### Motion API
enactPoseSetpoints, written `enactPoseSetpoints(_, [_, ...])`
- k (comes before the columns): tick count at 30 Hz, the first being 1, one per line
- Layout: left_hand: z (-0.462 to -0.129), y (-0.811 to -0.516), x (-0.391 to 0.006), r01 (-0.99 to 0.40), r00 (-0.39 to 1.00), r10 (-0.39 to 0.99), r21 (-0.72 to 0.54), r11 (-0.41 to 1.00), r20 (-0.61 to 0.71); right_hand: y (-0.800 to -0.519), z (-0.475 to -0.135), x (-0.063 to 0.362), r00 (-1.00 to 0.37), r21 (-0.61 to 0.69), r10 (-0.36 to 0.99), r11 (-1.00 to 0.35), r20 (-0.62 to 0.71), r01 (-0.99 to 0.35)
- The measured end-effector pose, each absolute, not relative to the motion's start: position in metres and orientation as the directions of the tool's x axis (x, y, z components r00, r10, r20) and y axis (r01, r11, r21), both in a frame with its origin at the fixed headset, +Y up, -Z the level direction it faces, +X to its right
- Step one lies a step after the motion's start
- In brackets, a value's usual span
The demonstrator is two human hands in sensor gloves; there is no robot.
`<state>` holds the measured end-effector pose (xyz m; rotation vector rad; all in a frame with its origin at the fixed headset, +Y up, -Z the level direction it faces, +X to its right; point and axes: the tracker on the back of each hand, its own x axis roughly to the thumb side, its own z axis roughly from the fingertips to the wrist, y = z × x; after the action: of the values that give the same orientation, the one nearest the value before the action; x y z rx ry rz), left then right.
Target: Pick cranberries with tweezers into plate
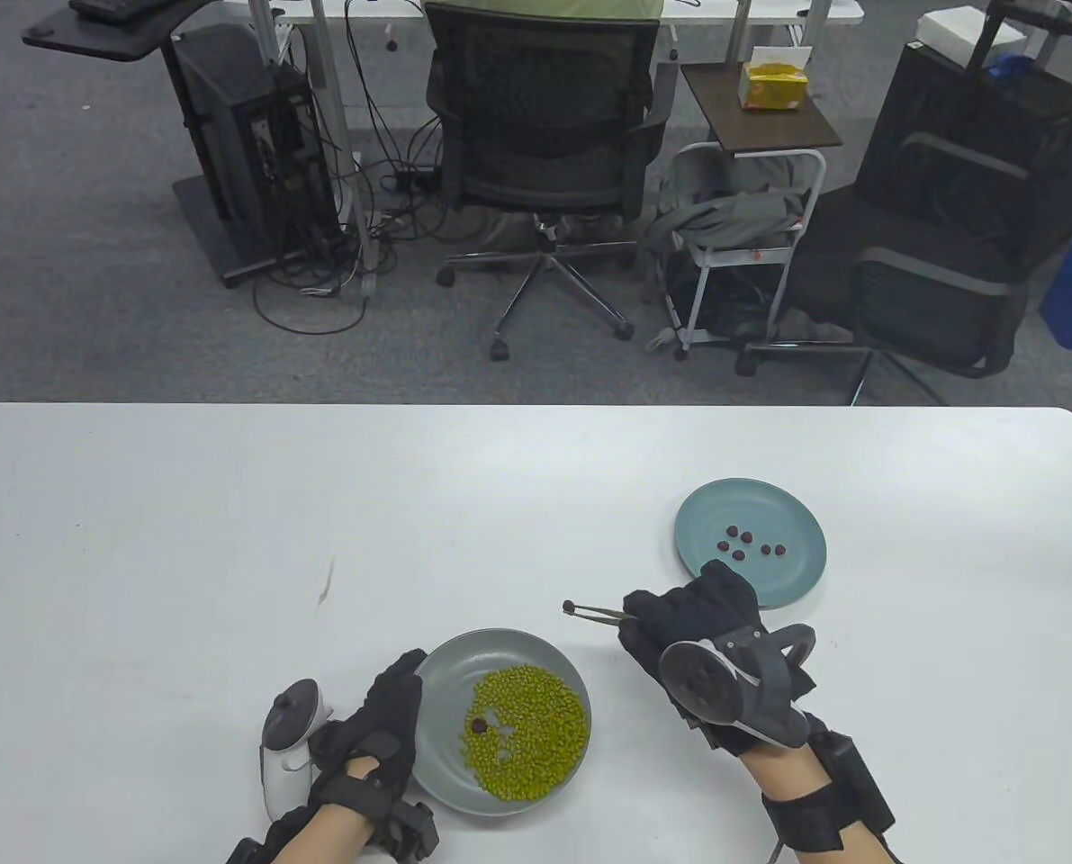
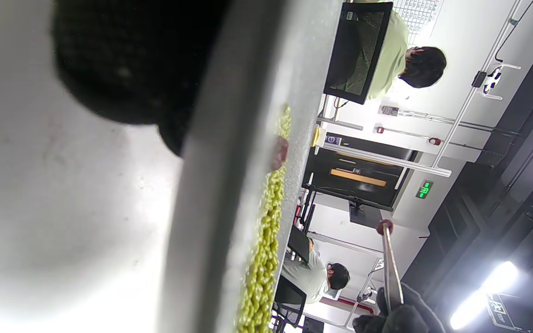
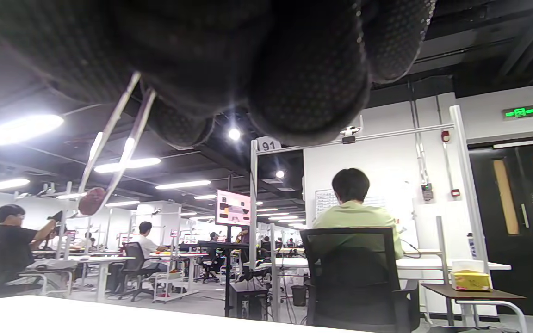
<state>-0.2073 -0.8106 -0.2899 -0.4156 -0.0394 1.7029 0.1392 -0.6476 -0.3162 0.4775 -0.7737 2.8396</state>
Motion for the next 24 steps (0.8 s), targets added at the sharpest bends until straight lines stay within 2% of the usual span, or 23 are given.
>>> enactPoseSetpoints(13, [-0.291,-0.811,-0.209,-0.951,-0.116,0.962,-0.253,-0.18,-0.248,-0.657,-0.34,0.178,-0.969,-0.465,0.102,-0.862,0.227,-0.2])
enactPoseSetpoints(24, [-0.291,-0.81,-0.209,-0.948,-0.126,0.961,-0.254,-0.19,-0.247,-0.682,-0.364,0.226,-0.986,-0.413,0.152,-0.895,0.07,-0.168])
